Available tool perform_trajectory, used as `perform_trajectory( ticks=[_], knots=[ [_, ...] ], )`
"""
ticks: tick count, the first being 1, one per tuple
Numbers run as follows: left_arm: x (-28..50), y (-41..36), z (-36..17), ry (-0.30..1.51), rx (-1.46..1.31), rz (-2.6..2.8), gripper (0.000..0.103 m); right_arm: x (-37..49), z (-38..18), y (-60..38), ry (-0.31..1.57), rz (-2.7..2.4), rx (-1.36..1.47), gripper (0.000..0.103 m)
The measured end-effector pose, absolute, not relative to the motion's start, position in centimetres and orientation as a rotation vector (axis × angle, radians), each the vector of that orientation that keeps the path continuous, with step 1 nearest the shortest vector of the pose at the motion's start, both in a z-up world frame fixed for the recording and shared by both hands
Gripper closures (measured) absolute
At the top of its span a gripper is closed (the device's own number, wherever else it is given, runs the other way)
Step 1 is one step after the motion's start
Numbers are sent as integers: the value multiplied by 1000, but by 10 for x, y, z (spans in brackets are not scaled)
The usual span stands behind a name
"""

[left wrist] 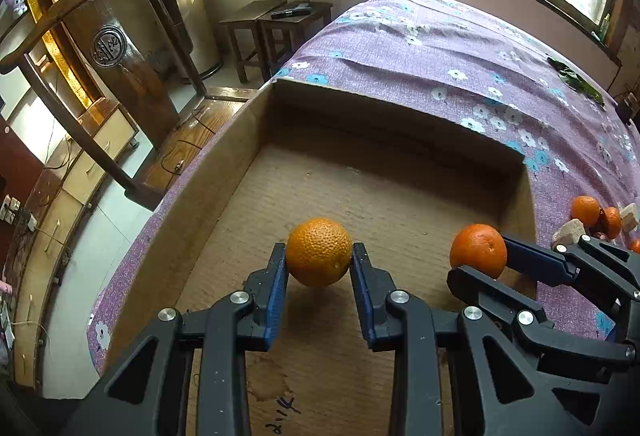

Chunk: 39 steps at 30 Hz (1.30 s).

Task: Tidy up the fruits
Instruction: 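Carry the orange into the cardboard box and open the left gripper while the right does likewise, then move both open grippers back over the remaining fruit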

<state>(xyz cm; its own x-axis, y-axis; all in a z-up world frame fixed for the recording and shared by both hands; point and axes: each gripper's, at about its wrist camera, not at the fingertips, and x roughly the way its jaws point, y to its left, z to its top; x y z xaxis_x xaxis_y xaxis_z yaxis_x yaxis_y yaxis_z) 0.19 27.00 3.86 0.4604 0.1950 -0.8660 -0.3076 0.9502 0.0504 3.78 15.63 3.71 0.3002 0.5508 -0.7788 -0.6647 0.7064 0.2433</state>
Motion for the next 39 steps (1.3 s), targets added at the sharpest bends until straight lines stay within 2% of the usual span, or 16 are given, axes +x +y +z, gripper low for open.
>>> perform_trajectory(
  ticks=[3, 5, 7, 8, 9, 11, 13, 19, 22, 27, 33, 39],
  knots=[
    [3, 277, 33, 1066, -123, 345, 72, 39, 33, 159, 981, 811, -149, 64],
    [3, 281, 32, 1066, -154, 347, 67, 39, 30, 160, 970, 800, -170, 64],
    [2, 283, 32, 1066, -170, 354, 48, 40, 30, 160, 966, 806, -172, 61],
    [1, 285, 33, 1059, -177, 360, 43, 39, 31, 159, 967, 813, -159, 56],
    [0, 285, 35, 1050, -183, 360, 38, 39, 33, 157, 967, 821, -141, 55],
    [-3, 282, 39, 1035, -183, 357, 35, 36, 36, 151, 963, 822, -128, 49],
    [-7, 278, 43, 1023, -181, 350, 29, 29, 43, 143, 944, 821, -127, 46],
    [-20, 245, 62, 978, -164, 296, 27, -2, 65, 93, 878, 786, -73, 38],
    [-25, 218, 72, 954, -143, 238, 21, -12, 67, 55, 865, 719, -56, 36],
    [-27, 164, 81, 941, -101, 121, 20, -14, 58, -16, 891, 569, -38, 35],
    [-10, 105, 66, 977, -21, 45, 20, -8, 47, -84, 910, 457, 50, 35],
    [16, 91, 41, 1014, -24, 30, 20, 0, 48, -81, 889, 491, 19, 36]
  ],
)
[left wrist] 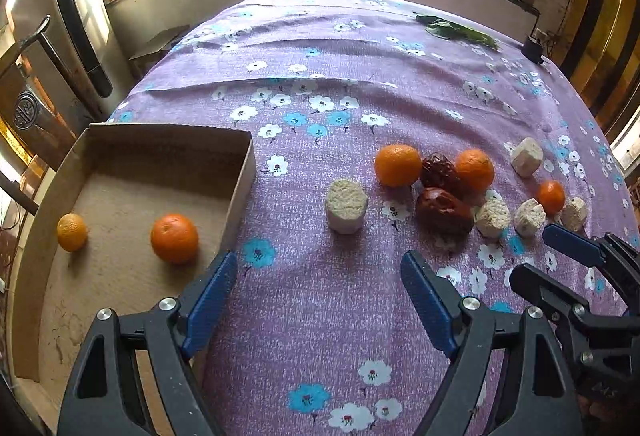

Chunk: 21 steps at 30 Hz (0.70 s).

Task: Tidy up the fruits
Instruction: 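Move both open grippers back over the remaining fruit, then grasp a white cake piece with the left gripper while the right grasps a red date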

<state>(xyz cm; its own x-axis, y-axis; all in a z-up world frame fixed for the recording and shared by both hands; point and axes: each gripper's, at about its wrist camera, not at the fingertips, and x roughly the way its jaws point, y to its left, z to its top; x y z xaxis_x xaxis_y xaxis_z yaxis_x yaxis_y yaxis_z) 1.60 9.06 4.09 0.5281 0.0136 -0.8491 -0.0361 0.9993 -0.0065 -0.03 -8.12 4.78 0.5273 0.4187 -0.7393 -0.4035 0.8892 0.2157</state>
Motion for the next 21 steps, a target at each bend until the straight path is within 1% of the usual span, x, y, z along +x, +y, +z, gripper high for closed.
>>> perform_trajectory(
  ticks=[4, 9, 10, 11, 13, 14, 17, 21],
  knots=[
    [30, 93, 33, 1004, -41, 36, 20, 4, 47, -75, 874, 513, -12, 35],
    [44, 87, 27, 966, 33, 77, 20, 11, 43, -73, 872, 530, 1, 35],
    [46, 86, 26, 963, 46, 79, 23, 13, 42, -71, 875, 534, 0, 35],
    [47, 85, 25, 965, 50, 72, 30, 14, 41, -70, 878, 539, -4, 35],
    [51, 88, 20, 1006, 1, 0, 77, 16, 39, -66, 884, 548, -22, 35],
    [51, 90, 17, 1021, -28, -24, 77, 17, 38, -64, 885, 551, -32, 35],
    [47, 89, 18, 1005, 4, -25, 77, 17, 39, -58, 877, 564, -60, 36],
    [39, 99, 27, 991, -11, -14, 77, 20, 40, -47, 861, 593, -92, 37]
  ],
)
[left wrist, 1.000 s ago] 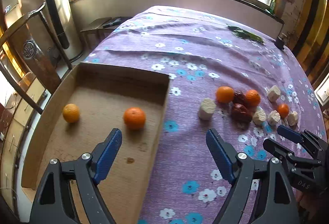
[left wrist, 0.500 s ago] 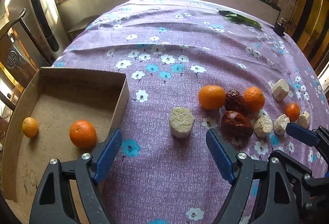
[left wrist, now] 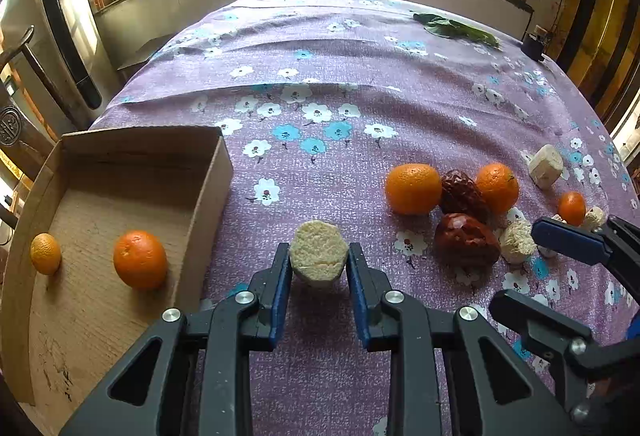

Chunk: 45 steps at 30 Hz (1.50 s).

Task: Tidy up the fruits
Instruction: 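Grasp a white cake piece with the left gripper while the right grasps a red date, then carry the cake and date into the box and open both grippers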

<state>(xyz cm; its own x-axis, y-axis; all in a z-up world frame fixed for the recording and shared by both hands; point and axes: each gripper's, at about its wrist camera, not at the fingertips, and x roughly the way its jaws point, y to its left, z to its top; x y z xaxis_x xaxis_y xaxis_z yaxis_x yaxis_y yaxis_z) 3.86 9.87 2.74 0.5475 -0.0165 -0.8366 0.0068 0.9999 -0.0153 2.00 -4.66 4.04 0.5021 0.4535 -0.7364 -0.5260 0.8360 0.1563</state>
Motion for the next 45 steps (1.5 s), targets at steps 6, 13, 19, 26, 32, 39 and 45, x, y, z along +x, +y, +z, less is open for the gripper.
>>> perform_trajectory(
  ticks=[6, 13, 19, 26, 32, 39, 45],
  knots=[
    [21, 114, 52, 971, -36, -10, 77, 35, 32, -20, 893, 620, -169, 49],
    [-3, 135, 72, 938, -35, 13, 77, 52, 14, -11, 937, 565, -252, 75],
    [-16, 173, 77, 927, -39, 90, 76, 43, 24, -18, 911, 604, -172, 75],
    [-30, 211, 76, 927, -56, 166, 76, 20, 53, -11, 858, 673, -77, 75],
    [-39, 233, 72, 935, -63, 202, 76, 4, 65, 20, 849, 755, -35, 75],
    [-42, 251, 65, 947, -56, 237, 76, -6, 71, 72, 850, 841, -63, 75],
    [-41, 263, 58, 962, -63, 256, 76, -7, 68, 114, 862, 897, -99, 75]
  ],
)
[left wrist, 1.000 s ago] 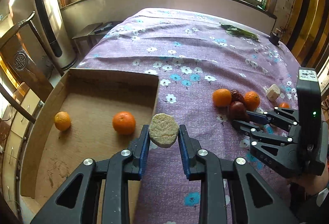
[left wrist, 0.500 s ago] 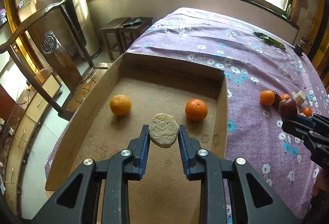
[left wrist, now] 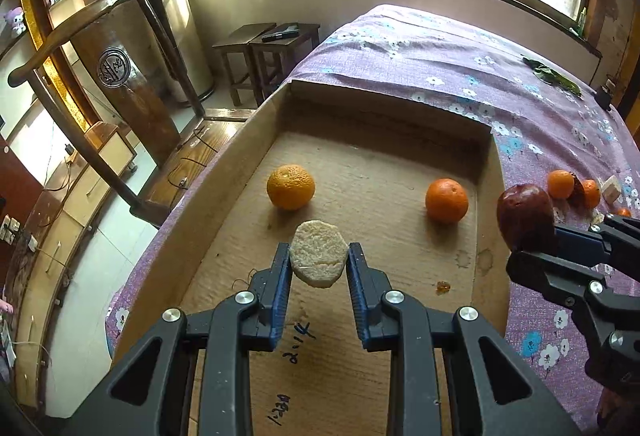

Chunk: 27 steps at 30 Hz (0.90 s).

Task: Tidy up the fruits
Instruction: 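Carry the cake and date into the box and open both grippers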

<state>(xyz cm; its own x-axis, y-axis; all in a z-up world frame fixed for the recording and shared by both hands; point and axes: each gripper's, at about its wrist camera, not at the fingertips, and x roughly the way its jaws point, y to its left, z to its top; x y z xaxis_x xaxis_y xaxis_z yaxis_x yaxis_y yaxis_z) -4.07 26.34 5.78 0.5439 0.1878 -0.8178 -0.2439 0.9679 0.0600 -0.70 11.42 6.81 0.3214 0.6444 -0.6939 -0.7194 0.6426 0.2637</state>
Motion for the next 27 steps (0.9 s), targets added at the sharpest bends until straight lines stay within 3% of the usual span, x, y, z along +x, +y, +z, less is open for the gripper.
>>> perform_trajectory(
  ticks=[27],
  knots=[
    [-32, 260, 46, 993, -105, 248, 76, 3, 33, 164, 967, 872, -241, 74]
  ],
)
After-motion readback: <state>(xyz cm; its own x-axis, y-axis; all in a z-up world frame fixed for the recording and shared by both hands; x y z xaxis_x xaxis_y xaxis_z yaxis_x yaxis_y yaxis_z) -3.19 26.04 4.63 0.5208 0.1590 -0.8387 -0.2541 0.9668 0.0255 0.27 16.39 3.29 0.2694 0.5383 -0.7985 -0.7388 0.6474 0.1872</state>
